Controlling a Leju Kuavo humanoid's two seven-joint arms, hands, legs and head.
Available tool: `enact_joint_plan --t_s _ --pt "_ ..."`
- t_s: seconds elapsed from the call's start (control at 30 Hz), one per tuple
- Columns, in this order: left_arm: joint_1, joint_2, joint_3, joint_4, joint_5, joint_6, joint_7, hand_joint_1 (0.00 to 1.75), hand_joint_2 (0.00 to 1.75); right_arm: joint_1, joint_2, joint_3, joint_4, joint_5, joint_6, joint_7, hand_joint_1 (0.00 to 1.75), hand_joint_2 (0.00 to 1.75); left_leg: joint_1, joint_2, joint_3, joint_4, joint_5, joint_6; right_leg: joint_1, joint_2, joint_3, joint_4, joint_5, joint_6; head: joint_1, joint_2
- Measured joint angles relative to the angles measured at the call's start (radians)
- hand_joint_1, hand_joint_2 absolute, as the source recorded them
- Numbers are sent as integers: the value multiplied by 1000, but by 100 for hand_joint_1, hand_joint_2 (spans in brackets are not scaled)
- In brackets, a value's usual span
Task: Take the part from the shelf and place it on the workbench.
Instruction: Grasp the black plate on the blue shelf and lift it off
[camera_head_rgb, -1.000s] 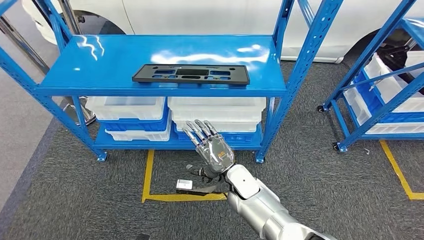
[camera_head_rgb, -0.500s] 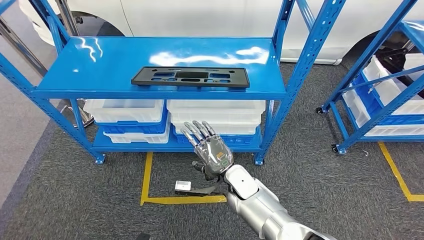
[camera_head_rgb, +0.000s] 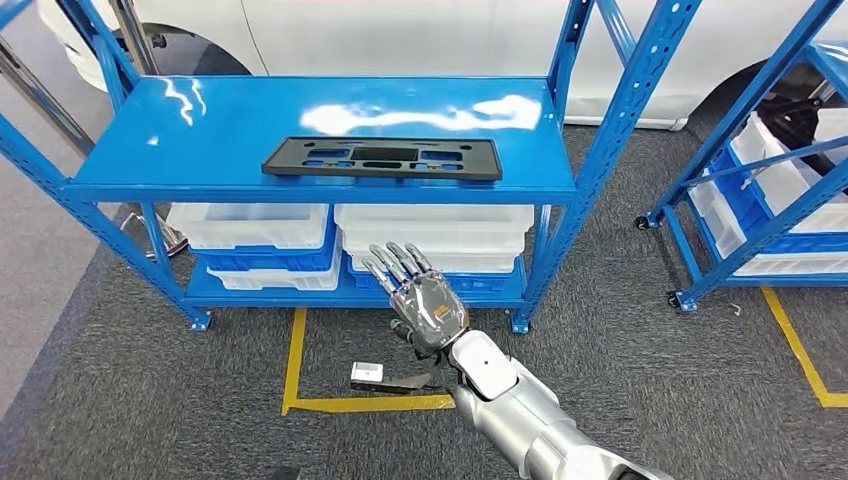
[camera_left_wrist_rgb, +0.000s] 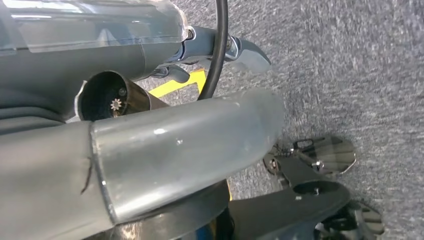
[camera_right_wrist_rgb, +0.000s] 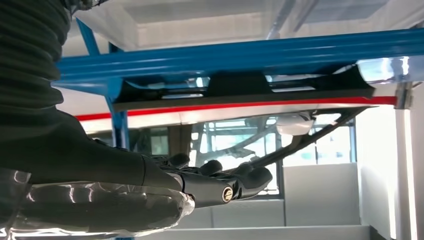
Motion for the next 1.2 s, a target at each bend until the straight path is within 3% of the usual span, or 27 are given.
enact_joint_plan --t_s 0.1,0.2,0.23,0.27,0.3,0.37,0.43,0.53,0.6,0.7,0.73,0.77,0.8,0.87,0.93,1.0,1.1,1.13,1.2 --pt "0 0 0 0 0 0 0 0 0 -2 1 0 0 0 1 4 0 175 3 2 -13 37 -27 -16 -7 0 12 -12 1 -18 0 0" --pt "1 0 0 0 0 0 0 0 0 -2 2 0 0 0 2 4 0 175 6 2 -106 219 -108 -28 -8 -4 21 -16 -4 -30 0 0" --pt "3 0 0 0 0 0 0 0 0 -1 2 0 0 0 2 4 0 175 6 2 -136 269 -119 -30 -8 -4 23 -15 -6 -31 0 0" --pt "4 0 0 0 0 0 0 0 0 0 2 0 0 0 2 4 0 175 7 2 -151 288 -112 -31 -7 -3 25 -15 -8 -31 0 0" --pt "5 0 0 0 0 0 0 0 0 0 2 0 0 0 3 4 0 175 7 2 -145 265 -84 -31 -7 -2 29 -14 -11 -29 -1 0" --pt "5 0 0 0 0 1 0 0 0 -1 2 0 0 0 3 4 0 175 8 3 -89 134 -6 -27 -7 0 39 -12 -21 -24 0 0" --pt "4 1 0 0 0 1 0 0 0 -2 2 0 0 0 3 4 0 175 5 1 -39 27 30 -18 -3 2 44 -7 -29 -14 0 0" --pt "4 1 0 0 0 1 0 0 0 -3 2 1 0 0 3 4 0 175 3 -1 -29 6 26 -1 0 2 43 -8 -33 -2 0 0" --pt "4 1 0 0 0 1 0 0 0 -5 2 1 0 0 3 4 0 175 6 0 -23 -2 27 12 -2 0 32 18 -52 8 0 0" --pt "2 1 0 0 0 1 0 0 0 -6 1 1 0 0 3 6 0 175 7 0 -19 -4 24 25 -4 -2 -58 188 -127 20 0 0" --pt "3 1 0 0 0 1 -1 0 0 -5 1 1 0 0 3 7 0 175 7 1 -18 -3 21 27 -4 -2 -92 246 -142 22 0 0" --pt "4 1 0 0 0 1 -1 0 0 -3 0 1 0 0 3 9 0 175 6 0 -17 -2 19 28 -5 -2 -113 273 -139 22 0 0" --pt "4 1 0 0 0 1 -2 0 0 -3 0 1 0 0 3 11 0 175 6 0 -14 -1 16 27 -4 -2 -116 264 -116 21 0 0" --pt "5 0 0 0 0 0 -4 0 0 -5 0 1 0 0 3 15 0 175 6 -2 -3 0 7 24 -3 -2 -67 141 -34 12 0 0" --pt "4 -1 0 0 0 -1 -5 0 0 -9 0 1 0 0 3 17 0 175 3 -3 4 2 -1 16 3 -2 -14 28 10 1 0 0" --pt "3 -1 0 0 0 -2 -6 0 0 -12 0 1 0 0 3 18 0 175 1 -2 5 0 -4 7 9 -1 -1 1 5 -6 0 0" --pt "2 -2 0 0 0 -4 -8 0 0 -14 0 1 0 -1 3 19 0 175 0 1 2 17 -21 -9 -1 1 13 -16 4 -19 -1 0" --pt "2 -1 0 0 0 -5 -9 0 0 -15 1 1 -1 -2 3 19 0 175 0 1 -14 53 -41 -13 -5 -1 20 -21 4 -25 -1 0" --pt "2 -1 0 0 0 -7 -9 0 0 -15 2 1 -1 -5 4 19 0 175 3 1 -77 178 -97 -19 -6 -4 27 -24 0 -32 -2 0"
